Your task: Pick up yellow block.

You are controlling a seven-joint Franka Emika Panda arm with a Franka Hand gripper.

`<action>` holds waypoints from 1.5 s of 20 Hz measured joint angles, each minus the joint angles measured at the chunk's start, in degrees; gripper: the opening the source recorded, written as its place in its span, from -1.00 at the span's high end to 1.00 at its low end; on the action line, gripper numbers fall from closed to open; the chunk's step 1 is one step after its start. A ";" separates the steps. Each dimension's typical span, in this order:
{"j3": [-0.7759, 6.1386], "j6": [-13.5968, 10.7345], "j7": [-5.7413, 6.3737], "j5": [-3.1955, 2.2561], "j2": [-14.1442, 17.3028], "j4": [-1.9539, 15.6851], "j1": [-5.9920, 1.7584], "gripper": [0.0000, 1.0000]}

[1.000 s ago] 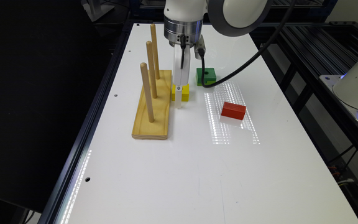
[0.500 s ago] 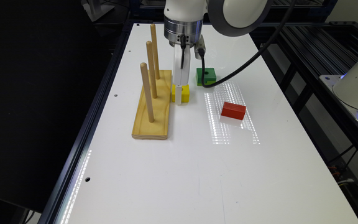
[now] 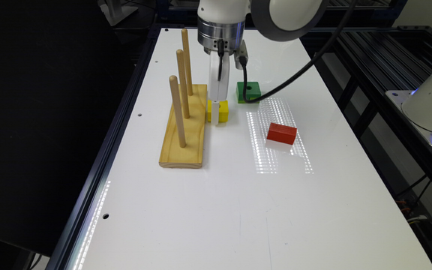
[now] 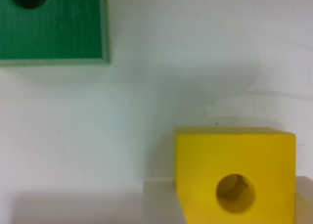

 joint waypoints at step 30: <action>0.00 -13.10 0.00 0.00 -12.71 -0.05 0.00 1.00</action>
